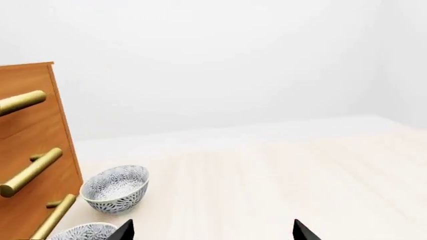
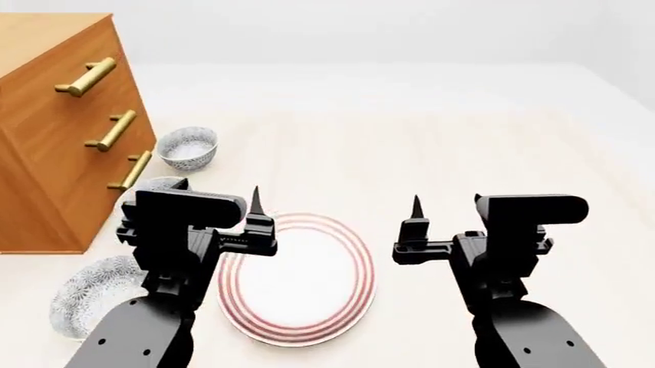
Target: Put the bowl in the middle on the plate.
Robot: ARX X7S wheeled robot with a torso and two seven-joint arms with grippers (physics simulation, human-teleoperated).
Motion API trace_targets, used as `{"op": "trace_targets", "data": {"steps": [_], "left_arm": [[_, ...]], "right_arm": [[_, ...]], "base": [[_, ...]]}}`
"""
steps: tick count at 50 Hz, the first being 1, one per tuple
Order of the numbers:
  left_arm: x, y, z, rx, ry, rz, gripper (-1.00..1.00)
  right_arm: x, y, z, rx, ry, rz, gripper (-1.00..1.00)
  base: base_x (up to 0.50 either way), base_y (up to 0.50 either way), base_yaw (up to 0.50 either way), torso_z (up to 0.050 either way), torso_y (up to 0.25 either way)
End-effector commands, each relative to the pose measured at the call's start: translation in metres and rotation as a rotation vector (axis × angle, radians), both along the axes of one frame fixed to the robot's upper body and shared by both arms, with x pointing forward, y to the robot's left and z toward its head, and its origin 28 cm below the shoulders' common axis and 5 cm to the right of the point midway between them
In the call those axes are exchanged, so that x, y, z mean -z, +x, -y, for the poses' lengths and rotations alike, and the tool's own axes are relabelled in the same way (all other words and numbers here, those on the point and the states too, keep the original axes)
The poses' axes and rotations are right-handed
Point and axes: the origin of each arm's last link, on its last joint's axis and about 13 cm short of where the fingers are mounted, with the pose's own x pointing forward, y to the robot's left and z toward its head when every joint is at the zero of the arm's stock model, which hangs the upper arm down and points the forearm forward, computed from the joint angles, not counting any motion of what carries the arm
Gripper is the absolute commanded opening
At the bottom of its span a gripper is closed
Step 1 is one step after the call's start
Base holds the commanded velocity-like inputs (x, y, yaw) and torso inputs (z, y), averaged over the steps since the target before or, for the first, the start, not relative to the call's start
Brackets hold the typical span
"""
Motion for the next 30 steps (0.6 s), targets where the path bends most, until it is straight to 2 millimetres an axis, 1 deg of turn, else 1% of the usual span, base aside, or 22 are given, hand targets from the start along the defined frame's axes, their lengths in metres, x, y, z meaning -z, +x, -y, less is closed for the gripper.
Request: {"op": "trace_targets", "data": {"steps": [1, 8, 18, 19, 21, 23, 30], "left_arm": [[0.001, 0.002, -0.001, -0.007, 0.004, -0.002, 1.00], [0.000, 0.002, -0.002, -0.010, 0.002, -0.001, 1.00], [0.001, 0.001, -0.001, -0.003, 0.006, -0.015, 1.00], [0.001, 0.001, -0.001, -0.003, 0.006, -0.014, 1.00], [0.000, 0.001, -0.001, -0.003, 0.006, -0.014, 1.00], [0.000, 0.000, -0.001, 0.017, -0.010, -0.035, 1.00], [-0.012, 0.004, 0.000, -0.028, 0.026, -0.033, 1.00]], "right_arm": [[0.000, 0.000, -0.001, -0.010, 0.003, -0.009, 1.00], [0.002, 0.003, -0.001, 0.010, 0.029, -0.022, 1.00], [0.003, 0.003, 0.000, 0.002, 0.029, -0.031, 1.00], [0.002, 0.002, 0.000, -0.015, 0.030, 0.010, 1.00], [0.002, 0.000, 0.001, -0.040, 0.048, -0.013, 1.00], [0.004, 0.003, 0.001, -0.005, 0.045, -0.038, 1.00], [0.005, 0.005, 0.000, -0.008, 0.038, -0.066, 1.00]], "base": [[0.50, -0.05, 0.00, 0.000, 0.015], [0.50, -0.05, 0.00, 0.000, 0.000], [0.00, 0.00, 0.00, 0.000, 0.000], [0.00, 0.00, 0.00, 0.000, 0.000], [0.00, 0.00, 0.00, 0.000, 0.000], [0.25, 0.00, 0.00, 0.000, 0.000], [0.00, 0.00, 0.00, 0.000, 0.000]]}}
